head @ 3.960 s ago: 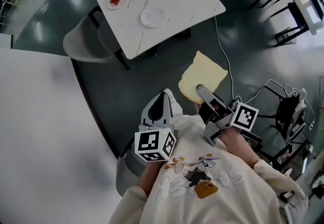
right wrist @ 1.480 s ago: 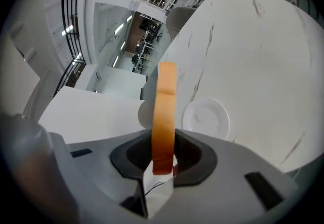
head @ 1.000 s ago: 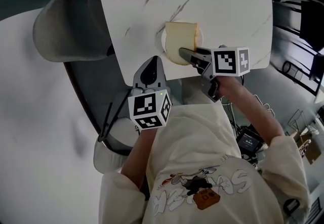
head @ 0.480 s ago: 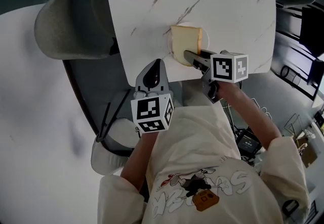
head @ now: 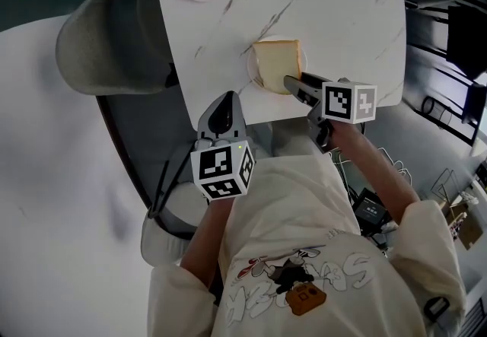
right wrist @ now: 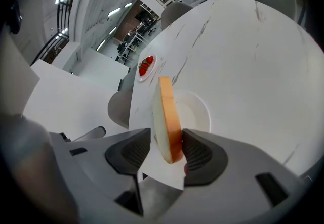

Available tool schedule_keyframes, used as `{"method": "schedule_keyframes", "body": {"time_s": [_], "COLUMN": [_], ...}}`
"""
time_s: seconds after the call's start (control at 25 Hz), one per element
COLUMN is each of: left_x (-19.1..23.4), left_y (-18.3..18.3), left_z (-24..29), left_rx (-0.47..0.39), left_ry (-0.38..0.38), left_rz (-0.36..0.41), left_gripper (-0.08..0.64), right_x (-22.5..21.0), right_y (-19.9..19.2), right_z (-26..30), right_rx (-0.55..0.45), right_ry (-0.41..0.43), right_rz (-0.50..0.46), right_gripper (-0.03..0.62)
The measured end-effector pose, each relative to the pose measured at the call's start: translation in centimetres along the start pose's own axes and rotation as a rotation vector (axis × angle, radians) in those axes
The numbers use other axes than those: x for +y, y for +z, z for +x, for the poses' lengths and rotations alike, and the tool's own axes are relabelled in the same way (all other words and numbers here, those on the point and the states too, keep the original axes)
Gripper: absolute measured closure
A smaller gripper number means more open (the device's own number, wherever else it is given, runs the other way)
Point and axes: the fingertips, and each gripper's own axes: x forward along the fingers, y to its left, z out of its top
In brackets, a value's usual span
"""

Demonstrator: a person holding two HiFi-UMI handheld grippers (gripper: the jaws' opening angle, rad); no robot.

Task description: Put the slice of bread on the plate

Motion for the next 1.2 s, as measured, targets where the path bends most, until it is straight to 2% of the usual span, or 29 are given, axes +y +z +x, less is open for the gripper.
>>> {"method": "schedule_keyframes", "body": {"time_s": [0.2,0.52,0.76,0.92,1.08,1.2], "left_x": [-1.0,-3.5,-5.2,-6.4,-7.8,-8.5], "left_y": [1.0,2.2,3.7,6.0,7.5,8.2], "left_z": [-0.8,-2.5,-4.2,-6.6,-8.8,-9.9], "left_rx": [-0.022,-0.055,-0.088,-0.152,-0.180,-0.198], "left_ry": [-0.002,-0.034,-0.060,-0.076,-0.099,-0.107], "left_rz": [0.018,0.064,0.099,0.077,0.067,0.074], "left_gripper": [0.551,0.551,0.551,0.551,0.551,0.551], "right_x": [-0.7,0.4,4.4,8.9,13.3,15.2], "right_y": [-0.2,-0.4,0.8,1.9,2.8,2.9], "right_z": [-2.2,-5.5,-9.7,-13.1,-16.6,-18.3], "right_rx": [-0.036,-0.104,-0.228,-0.328,-0.440,-0.495], "right_ry": [-0.022,0.022,0.097,0.192,0.262,0.277], "right_rz": [0.012,0.032,-0.040,-0.122,-0.185,-0.192], "right_gripper": [0.413,0.413,0.413,0.414,0.417,0.516]}}
